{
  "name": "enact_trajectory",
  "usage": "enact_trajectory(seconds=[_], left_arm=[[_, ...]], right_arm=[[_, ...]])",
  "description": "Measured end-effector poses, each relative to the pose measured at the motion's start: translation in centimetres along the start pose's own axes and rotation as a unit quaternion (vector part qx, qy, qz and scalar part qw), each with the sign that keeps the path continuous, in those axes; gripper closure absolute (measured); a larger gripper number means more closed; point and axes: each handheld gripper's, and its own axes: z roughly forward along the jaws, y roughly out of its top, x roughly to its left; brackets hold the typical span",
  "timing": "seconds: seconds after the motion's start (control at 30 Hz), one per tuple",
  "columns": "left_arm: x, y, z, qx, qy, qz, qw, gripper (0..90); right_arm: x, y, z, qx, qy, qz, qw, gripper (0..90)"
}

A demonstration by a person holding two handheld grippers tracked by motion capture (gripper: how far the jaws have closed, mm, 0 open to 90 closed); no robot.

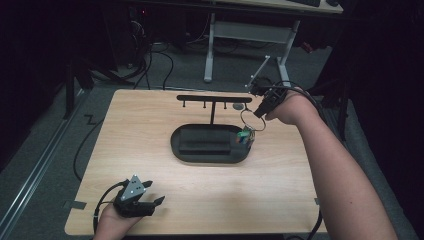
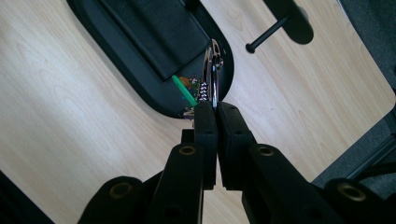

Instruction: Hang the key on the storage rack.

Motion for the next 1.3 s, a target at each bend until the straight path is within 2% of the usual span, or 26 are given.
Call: enact_trajectory(seconds=[0.23,0.43,0.53,0.7,0.9,0.93,1.13,1.2,1.23,1.27,1.3], left_arm=[[0.0,0.0,0.1,-0.001,0.0,0.002,1.0,30.5],[0.0,-0.1,0.2,0.005,-0.003,0.003,1.0,30.5],[0.1,-0.1,0.2,0.003,-0.003,0.002,1.0,30.5],[0.1,-0.1,0.2,0.001,-0.001,0.0,1.0,30.5],[0.0,-0.2,0.3,0.009,-0.005,0.004,0.9999,30.5],[0.0,-0.2,0.3,0.009,-0.005,0.004,0.9999,30.4],[0.0,-0.3,0.3,0.006,-0.003,0.0,1.0,30.4],[0.0,-0.3,0.3,0.006,-0.004,0.001,1.0,30.4],[0.0,-0.3,0.3,0.007,-0.004,0.001,1.0,30.5],[0.0,-0.3,0.3,0.007,-0.003,0.002,1.0,30.4],[0.0,-0.3,0.3,0.007,-0.003,0.002,1.0,30.4]], right_arm=[[-0.9,1.1,1.3,0.003,-0.004,0.013,0.9999,87.8],[-2.0,1.7,2.4,0.004,-0.006,0.014,0.9999,87.7],[-2.6,2.0,2.6,0.006,-0.007,0.023,0.9997,87.7],[-3.1,2.4,3.6,0.007,-0.007,0.022,0.9997,87.7],[-3.7,2.9,4.3,0.012,-0.01,0.031,0.9994,87.6],[-3.6,3.0,4.3,0.013,-0.006,0.044,0.9989,87.6],[-4.0,3.3,5.0,0.022,-0.013,0.039,0.9989,87.4],[-4.1,3.5,5.2,0.018,-0.014,0.036,0.9991,87.2],[-4.0,3.6,5.3,0.021,-0.013,0.043,0.9988,87.0],[-4.1,3.6,5.4,0.019,-0.013,0.036,0.9991,86.7],[-4.1,3.6,5.4,0.019,-0.021,0.037,0.9989,85.7]])
